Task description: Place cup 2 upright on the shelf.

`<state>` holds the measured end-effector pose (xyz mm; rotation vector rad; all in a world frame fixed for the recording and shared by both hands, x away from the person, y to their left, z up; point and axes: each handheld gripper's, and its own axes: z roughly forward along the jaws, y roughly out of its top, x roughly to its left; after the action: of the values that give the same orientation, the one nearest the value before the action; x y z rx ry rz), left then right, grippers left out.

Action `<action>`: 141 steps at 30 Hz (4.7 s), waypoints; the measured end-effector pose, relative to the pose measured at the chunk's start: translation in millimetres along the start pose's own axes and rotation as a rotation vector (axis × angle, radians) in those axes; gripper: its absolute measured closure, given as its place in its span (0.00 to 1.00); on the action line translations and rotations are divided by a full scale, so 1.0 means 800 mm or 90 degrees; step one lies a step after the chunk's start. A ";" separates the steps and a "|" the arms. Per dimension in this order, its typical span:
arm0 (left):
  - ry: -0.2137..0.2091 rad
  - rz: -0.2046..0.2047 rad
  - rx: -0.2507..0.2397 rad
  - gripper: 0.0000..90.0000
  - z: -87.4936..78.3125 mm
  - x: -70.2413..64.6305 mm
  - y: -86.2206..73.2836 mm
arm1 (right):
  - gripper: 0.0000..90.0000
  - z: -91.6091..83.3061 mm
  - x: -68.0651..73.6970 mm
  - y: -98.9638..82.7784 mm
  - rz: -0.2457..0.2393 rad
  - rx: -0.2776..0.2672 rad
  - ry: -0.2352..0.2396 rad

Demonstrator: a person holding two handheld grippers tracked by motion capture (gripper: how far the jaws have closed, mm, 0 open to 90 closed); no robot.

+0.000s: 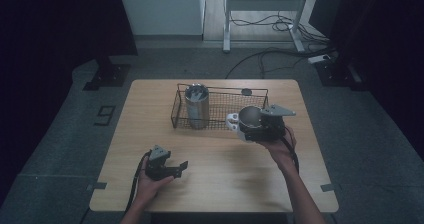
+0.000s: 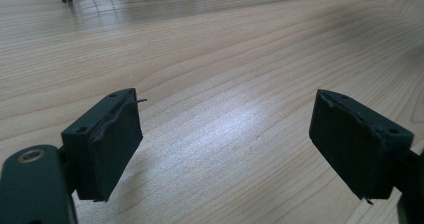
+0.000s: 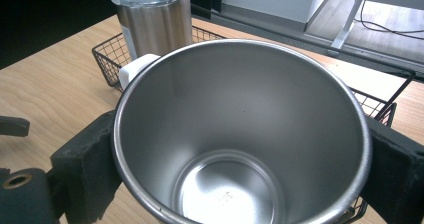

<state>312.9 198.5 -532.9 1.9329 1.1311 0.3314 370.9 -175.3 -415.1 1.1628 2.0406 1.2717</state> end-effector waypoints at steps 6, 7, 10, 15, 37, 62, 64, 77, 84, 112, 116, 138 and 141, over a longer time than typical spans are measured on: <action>-0.001 0.000 0.001 0.15 0.000 0.000 0.000 | 0.07 0.004 -0.005 0.005 0.004 -0.002 -0.004; -0.001 0.000 0.002 0.15 0.000 0.000 0.000 | 0.07 0.006 -0.006 0.006 0.005 -0.001 -0.003; -0.002 0.000 0.003 0.15 0.000 0.000 0.000 | 0.07 0.008 -0.009 0.008 0.006 -0.001 -0.005; -0.003 -0.001 0.003 0.15 -0.001 0.001 0.000 | 0.07 0.010 -0.012 0.014 0.004 -0.002 -0.006; -0.004 0.000 0.006 0.15 -0.001 0.001 0.001 | 0.07 0.032 -0.019 0.032 0.000 0.003 -0.014; -0.003 0.002 0.010 0.16 0.000 0.002 0.000 | 0.07 0.062 -0.044 0.037 0.019 0.010 -0.026; -0.003 0.003 0.009 0.16 0.000 0.001 0.000 | 0.07 0.064 -0.044 0.040 0.018 0.010 -0.027; -0.006 0.001 0.012 0.16 -0.001 0.003 -0.002 | 0.07 0.080 -0.054 0.051 0.018 0.015 -0.035; -0.005 -0.001 0.005 0.16 -0.004 0.004 -0.001 | 0.07 0.093 -0.058 0.052 0.020 0.019 -0.034; -0.001 -0.001 0.009 0.16 -0.004 0.005 -0.001 | 0.07 0.134 -0.079 0.032 0.036 0.053 -0.048; -0.001 0.000 0.009 0.16 -0.004 0.005 -0.001 | 0.07 0.140 -0.078 0.029 0.037 0.060 -0.047; 0.004 -0.004 0.009 0.16 -0.003 0.005 -0.002 | 0.07 0.156 -0.090 0.006 0.058 0.086 -0.059; 0.003 -0.004 0.010 0.16 -0.003 0.005 -0.002 | 0.07 0.159 -0.093 0.000 0.065 0.091 -0.061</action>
<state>312.8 203.3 -533.6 1.9431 1.1458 0.3257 504.2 -176.1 -477.4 1.3805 2.0526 1.1089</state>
